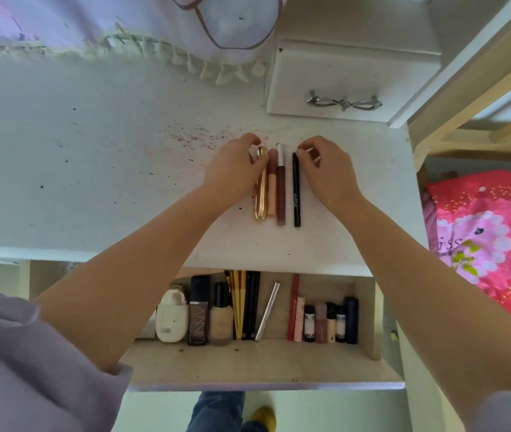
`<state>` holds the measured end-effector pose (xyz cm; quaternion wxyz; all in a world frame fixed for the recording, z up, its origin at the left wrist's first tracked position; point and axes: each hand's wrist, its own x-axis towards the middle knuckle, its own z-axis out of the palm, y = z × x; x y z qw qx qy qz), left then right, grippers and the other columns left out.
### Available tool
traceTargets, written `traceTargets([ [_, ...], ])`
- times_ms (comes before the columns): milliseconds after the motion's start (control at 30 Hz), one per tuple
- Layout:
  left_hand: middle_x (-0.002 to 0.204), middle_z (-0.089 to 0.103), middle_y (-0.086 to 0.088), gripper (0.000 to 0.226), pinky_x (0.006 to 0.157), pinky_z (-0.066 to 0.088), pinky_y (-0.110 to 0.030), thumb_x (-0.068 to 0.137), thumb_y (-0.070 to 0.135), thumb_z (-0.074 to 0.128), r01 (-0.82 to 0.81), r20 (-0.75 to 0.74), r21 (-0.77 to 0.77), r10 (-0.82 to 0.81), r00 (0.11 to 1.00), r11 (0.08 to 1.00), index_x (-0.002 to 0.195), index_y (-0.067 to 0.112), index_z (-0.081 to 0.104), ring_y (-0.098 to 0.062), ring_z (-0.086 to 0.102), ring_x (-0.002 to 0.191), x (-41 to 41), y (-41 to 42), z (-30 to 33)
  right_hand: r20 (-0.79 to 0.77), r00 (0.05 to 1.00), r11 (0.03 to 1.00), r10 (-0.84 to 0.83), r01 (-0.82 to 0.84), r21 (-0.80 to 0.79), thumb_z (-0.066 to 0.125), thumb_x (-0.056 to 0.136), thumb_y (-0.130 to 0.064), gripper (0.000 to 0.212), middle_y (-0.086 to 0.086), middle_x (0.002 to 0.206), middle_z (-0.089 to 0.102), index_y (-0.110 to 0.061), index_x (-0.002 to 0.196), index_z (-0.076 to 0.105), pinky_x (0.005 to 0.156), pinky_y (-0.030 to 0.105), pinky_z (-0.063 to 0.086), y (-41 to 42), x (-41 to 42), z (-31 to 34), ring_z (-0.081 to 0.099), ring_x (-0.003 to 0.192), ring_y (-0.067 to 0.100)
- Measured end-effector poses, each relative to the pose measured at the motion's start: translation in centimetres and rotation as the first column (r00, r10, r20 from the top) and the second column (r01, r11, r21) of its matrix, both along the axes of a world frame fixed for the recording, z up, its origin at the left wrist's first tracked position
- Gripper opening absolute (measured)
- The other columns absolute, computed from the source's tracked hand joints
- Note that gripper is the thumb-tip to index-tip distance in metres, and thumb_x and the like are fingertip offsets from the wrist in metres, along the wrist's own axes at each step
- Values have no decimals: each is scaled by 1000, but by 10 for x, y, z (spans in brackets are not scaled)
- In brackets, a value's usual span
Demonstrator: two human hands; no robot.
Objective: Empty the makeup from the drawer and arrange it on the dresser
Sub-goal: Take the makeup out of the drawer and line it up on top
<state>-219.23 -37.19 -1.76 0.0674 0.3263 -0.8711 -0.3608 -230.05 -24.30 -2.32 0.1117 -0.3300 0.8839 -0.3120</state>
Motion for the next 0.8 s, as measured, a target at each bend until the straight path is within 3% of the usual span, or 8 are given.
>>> traceTargets([
  [133, 81, 56, 2, 23, 65, 45, -26, 95, 26, 47, -17, -159, -42, 10, 987, 999, 115, 15, 53, -14, 55, 71, 27, 15, 11, 0, 1000, 997, 14, -14, -71, 46, 97, -23, 23, -1, 98, 59, -13, 113, 58, 71, 16, 41, 26, 15, 13, 55, 74, 12],
  [200, 79, 52, 9, 17, 64, 45, -17, 94, 22, 46, 66, -295, -84, -88, 951, 994, 106, 14, 54, -6, 52, 67, 62, 38, 11, -26, 999, 986, 47, -51, -161, 45, 97, -20, 21, -8, 91, 59, -13, 109, 61, 66, 8, 40, 56, 39, 19, 54, 70, 5],
  [267, 78, 49, 19, 20, 66, 46, -10, 91, 28, 43, 212, -303, -54, -218, 928, 976, 104, 18, 55, -2, 54, 69, 105, 74, 1, 8, 994, 975, 105, -102, -196, 43, 94, -25, 25, -19, 85, 57, -16, 106, 63, 64, 5, 41, 97, 76, 13, 53, 68, -1],
  [333, 77, 49, 23, 19, 58, 42, -6, 90, 32, 42, 326, -169, 6, -321, 932, 945, 102, 23, 55, 4, 55, 69, 142, 113, -21, 30, 986, 983, 166, -163, -88, 46, 93, -26, 24, -17, 87, 61, -17, 103, 65, 65, 5, 38, 137, 113, -7, 53, 69, -3],
  [400, 85, 56, 16, 15, 52, 32, -7, 94, 33, 43, 362, 43, 71, -365, 930, 929, 103, 26, 52, 0, 53, 67, 160, 143, -49, 62, 980, 974, 188, -194, 119, 50, 94, -21, 18, -6, 93, 65, -16, 102, 66, 62, 8, 34, 163, 135, -37, 53, 71, 0],
  [533, 96, 63, 0, 26, 47, 29, -22, 98, 36, 40, 285, 405, -45, -244, 881, 957, 116, 19, 47, -15, 59, 73, 148, 163, -93, 136, 991, 907, 10, -66, 416, 46, 96, -33, 26, 5, 107, 58, -15, 107, 61, 60, 26, 39, 160, 138, -79, 58, 80, 20],
  [667, 96, 62, -7, 32, 52, 37, -30, 96, 34, 43, 249, 518, -56, -185, 835, 967, 120, 12, 42, -25, 63, 79, 128, 166, -118, 62, 998, 844, -11, -24, 535, 43, 96, -43, 39, 11, 118, 53, -12, 117, 55, 59, 27, 38, 135, 134, -107, 59, 94, 28],
  [800, 96, 64, -8, 31, 53, 36, -30, 95, 33, 46, 250, 528, -89, -167, 833, 964, 117, 11, 44, -27, 64, 81, 127, 163, -134, 62, 998, 803, -30, -13, 596, 42, 97, -42, 41, 13, 121, 53, -9, 120, 50, 62, 30, 39, 123, 136, -125, 55, 104, 29],
])
